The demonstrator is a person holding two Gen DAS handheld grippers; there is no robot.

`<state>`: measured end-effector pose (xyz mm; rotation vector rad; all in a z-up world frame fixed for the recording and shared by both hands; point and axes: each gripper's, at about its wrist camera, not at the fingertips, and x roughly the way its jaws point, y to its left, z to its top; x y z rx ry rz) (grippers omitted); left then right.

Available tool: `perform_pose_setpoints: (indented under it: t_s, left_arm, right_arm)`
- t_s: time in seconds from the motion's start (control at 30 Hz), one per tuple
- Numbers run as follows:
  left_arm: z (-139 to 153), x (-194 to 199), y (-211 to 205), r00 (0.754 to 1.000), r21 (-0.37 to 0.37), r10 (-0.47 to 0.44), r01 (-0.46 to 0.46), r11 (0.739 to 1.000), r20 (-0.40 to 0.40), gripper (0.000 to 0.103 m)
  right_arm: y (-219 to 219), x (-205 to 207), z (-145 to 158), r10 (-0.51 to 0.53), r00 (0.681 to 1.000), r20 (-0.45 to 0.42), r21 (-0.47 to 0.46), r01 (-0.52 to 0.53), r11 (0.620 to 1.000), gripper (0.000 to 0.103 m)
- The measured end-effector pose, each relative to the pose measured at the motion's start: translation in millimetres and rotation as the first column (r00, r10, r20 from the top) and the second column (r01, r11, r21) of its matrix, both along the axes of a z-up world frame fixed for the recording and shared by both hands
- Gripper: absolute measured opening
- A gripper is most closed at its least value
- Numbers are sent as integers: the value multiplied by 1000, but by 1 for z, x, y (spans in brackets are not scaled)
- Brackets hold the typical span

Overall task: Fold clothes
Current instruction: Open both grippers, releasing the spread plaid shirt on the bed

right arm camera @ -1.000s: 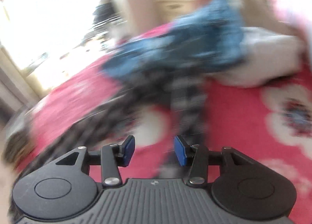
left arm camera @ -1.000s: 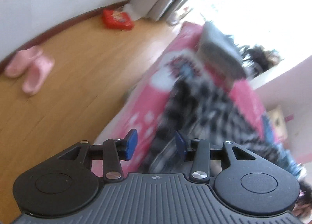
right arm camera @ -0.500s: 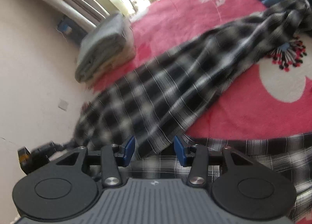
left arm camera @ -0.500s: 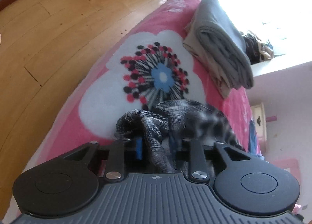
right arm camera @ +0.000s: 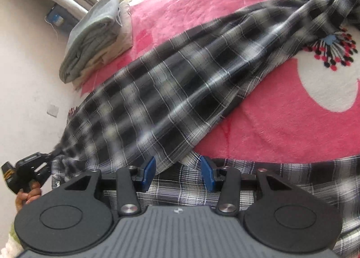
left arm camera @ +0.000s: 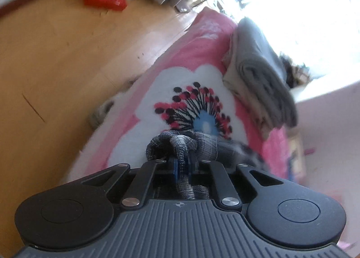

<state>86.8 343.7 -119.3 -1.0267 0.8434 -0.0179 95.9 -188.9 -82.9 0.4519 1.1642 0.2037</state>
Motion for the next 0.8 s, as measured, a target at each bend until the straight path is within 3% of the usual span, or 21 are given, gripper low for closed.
perform_pose_setpoints:
  t_s: [0.03, 0.1, 0.17, 0.33, 0.47, 0.57, 0.67, 0.73, 0.8]
  left_arm:
    - [0, -3, 4, 1000, -37, 13, -13, 999, 0, 10]
    - [8, -11, 9, 999, -34, 43, -43, 999, 7, 17]
    - [16, -20, 13, 997, -30, 73, -72, 997, 13, 33]
    - [51, -41, 26, 988, 22, 138, -140, 990, 64, 34]
    - [90, -39, -1, 993, 155, 32, -50, 987, 111, 34]
    - [117, -30, -40, 986, 253, -112, 78, 964, 124, 34]
    - [140, -14, -89, 955, 365, -279, 226, 903, 99, 35]
    - [154, -8, -126, 917, 449, -391, 320, 834, 74, 35]
    - [169, -2, -163, 868, 527, -496, 404, 748, 39, 35]
  right_arm:
    - [0, 0, -2, 0, 1000, -2, -4, 0, 1000, 47]
    - [-5, -3, -4, -7, 1000, 0, -13, 7, 1000, 47]
    - [-16, -9, -3, -30, 999, 10, -26, 30, 999, 47]
    - [-52, -25, 3, -97, 995, 38, -60, 100, 993, 47]
    - [-104, -44, 16, -204, 976, 75, -112, 211, 971, 47]
    - [-155, -50, 16, -301, 950, 86, -129, 310, 942, 47]
    - [-205, -56, 15, -395, 914, 97, -143, 405, 903, 52]
    - [-239, -60, 15, -455, 884, 105, -151, 467, 871, 53]
    - [-273, -64, 14, -513, 851, 114, -159, 525, 836, 53]
